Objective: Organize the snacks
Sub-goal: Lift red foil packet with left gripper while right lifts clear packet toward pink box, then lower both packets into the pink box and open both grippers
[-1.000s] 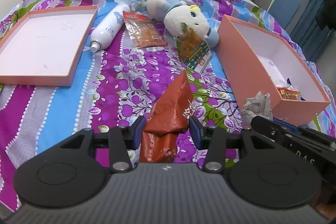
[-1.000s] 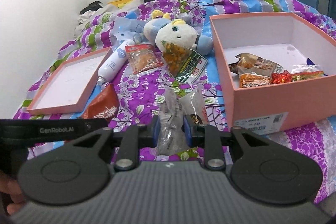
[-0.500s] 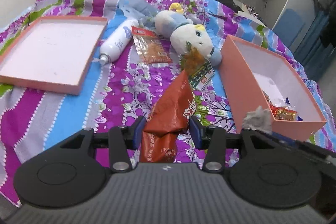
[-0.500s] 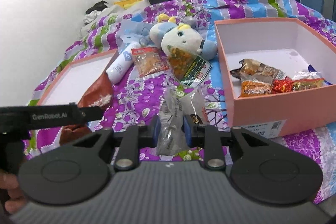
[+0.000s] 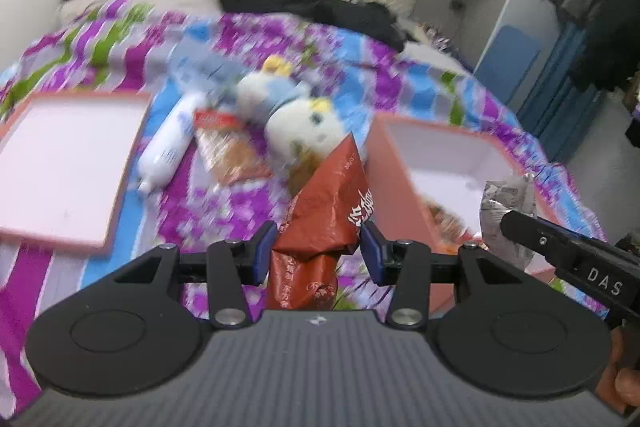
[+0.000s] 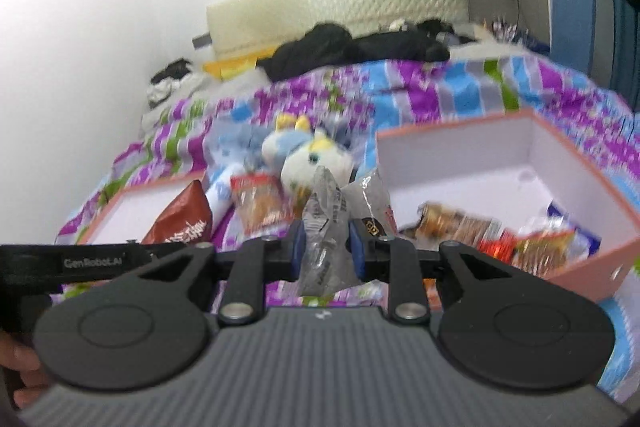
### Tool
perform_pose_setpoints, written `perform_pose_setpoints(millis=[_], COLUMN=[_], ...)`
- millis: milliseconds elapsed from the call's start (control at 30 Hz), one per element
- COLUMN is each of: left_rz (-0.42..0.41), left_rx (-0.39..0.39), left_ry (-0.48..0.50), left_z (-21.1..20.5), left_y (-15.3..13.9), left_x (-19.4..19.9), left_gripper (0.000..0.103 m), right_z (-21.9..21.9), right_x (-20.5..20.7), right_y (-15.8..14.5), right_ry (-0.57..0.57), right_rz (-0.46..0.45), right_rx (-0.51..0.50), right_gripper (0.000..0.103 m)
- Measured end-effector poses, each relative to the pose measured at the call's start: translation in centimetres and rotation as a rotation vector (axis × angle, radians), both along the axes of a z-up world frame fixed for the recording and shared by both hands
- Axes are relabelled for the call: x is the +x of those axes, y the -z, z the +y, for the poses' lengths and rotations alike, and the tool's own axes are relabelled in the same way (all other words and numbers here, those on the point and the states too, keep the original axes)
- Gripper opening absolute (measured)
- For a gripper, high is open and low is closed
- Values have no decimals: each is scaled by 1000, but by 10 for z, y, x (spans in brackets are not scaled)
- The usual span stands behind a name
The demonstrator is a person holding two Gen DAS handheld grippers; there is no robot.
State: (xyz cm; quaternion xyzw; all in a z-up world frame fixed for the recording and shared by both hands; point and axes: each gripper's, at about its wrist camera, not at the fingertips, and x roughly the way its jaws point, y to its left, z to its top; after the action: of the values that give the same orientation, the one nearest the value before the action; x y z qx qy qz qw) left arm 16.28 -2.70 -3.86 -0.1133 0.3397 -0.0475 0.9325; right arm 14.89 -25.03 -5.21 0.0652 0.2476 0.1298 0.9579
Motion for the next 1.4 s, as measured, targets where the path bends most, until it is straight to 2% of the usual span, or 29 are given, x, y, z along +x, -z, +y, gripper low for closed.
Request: perform_pose_setpoints(millis=[267, 433, 600, 867, 1033, 1167, 1200, 1267, 1300, 1333, 1367, 1400], left_rz=[-110, -114, -55, 104, 203, 222, 225, 229, 225, 214, 202, 190], left_rx=[-6, 0, -2, 84, 110, 84, 86, 79, 69, 64, 68, 76], left_ry=[76, 154, 230, 316, 328, 351, 351, 350, 353, 358, 359, 355], left_z=[-40, -74, -114, -168, -183, -186, -186, -185, -184, -184, -183, -182], left_y=[-64, -79, -68, -15, 10, 22, 24, 26, 25, 23, 21, 18], left_x=[37, 69, 108, 161, 184, 187, 186, 186, 185, 183, 181, 179], left_gripper=[51, 51, 51, 52, 52, 52, 53, 67, 78, 79, 79, 79], right_z=[-34, -55, -78, -110, -124, -134, -136, -140, -142, -145, -147, -148], right_x=[19, 34, 57, 100, 109, 107, 106, 103, 102, 102, 100, 99], right_y=[-49, -63, -50, 17, 49, 66, 68, 71, 71, 71, 69, 67], right_ry=[75, 109, 151, 183, 208, 229, 233, 241, 242, 248, 257, 263], right_rz=[-98, -114, -54, 161, 263, 312, 317, 322, 323, 318, 314, 306], right_rx=[-8, -54, -86, -141, -113, -107, -102, -89, -80, -72, -65, -60], right_gripper=[28, 28, 28, 28, 28, 29, 29, 30, 31, 36, 48, 54])
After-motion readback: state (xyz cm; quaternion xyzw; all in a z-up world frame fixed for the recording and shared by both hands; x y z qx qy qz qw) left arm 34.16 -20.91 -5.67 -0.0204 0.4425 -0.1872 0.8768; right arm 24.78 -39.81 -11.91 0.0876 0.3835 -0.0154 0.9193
